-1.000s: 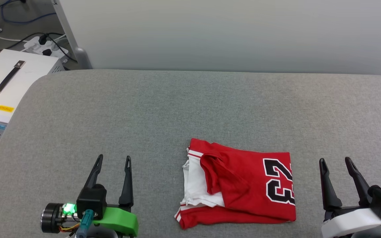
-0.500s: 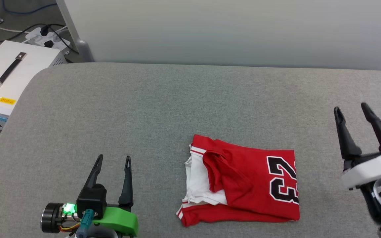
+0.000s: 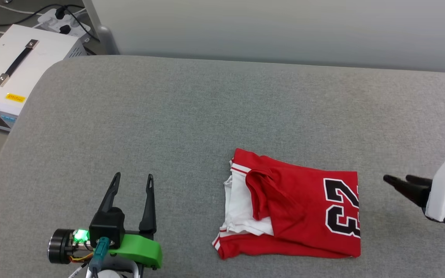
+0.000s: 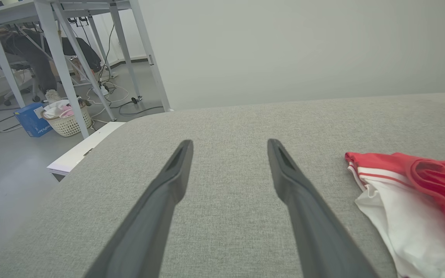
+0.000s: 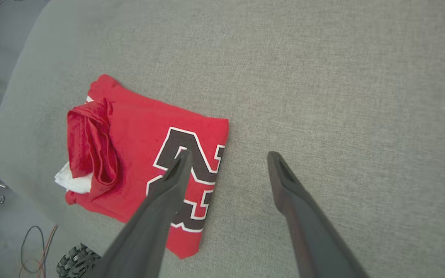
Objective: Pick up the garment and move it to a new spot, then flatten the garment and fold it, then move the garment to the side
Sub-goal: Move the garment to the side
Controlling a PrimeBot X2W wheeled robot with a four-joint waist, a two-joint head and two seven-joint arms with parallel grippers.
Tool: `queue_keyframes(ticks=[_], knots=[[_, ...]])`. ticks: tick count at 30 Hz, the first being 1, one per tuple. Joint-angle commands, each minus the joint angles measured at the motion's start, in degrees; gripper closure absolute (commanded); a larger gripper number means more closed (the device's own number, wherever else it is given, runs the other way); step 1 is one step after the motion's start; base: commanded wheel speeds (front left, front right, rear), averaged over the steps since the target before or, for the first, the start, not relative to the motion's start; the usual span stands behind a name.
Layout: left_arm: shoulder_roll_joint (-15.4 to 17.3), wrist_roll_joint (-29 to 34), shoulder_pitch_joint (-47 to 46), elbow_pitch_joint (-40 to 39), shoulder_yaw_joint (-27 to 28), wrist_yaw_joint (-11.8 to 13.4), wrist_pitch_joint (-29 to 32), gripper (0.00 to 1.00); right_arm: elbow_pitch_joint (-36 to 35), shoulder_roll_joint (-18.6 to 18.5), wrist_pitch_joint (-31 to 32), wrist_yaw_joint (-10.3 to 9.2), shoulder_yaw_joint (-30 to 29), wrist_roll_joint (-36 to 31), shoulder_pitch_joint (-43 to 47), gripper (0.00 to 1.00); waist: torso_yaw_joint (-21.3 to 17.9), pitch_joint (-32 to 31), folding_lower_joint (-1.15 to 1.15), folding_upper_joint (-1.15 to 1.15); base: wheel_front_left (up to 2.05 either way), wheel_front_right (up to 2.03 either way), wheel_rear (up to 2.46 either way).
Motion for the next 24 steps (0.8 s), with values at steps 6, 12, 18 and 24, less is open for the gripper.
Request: queue_keyframes(ticks=[6,12,18,24], knots=[[-0.50,-0.08,-2.78,-0.01,-0.51,-0.58,-0.34,0.00,5.09,2.23,3.74,-0.04,2.97,2.32,0.62,0.00,2.17,2.81,0.00,0.00,0.00,0.00,0.00],[-0.88,-0.01,-4.49,0.16,-0.88,-0.66,-0.34,0.00,9.84,5.59,1.55,-0.04,6.61,2.66,-1.17,0.00,3.51,4.75,0.00,0.00,0.00,0.00,0.00],[-1.19,0.05,-5.54,0.53,-1.24,-0.75,-0.34,0.00,14.72,7.81,-1.64,-0.04,11.46,3.32,-2.83,0.00,4.43,5.74,0.00,0.00,0.00,0.00,0.00],[-1.33,-0.03,-5.69,0.69,-0.98,-0.64,-0.34,0.00,15.77,6.82,-5.68,-0.04,16.32,4.70,-3.40,1.00,4.81,5.80,0.00,0.00,0.00,0.00,0.00]])
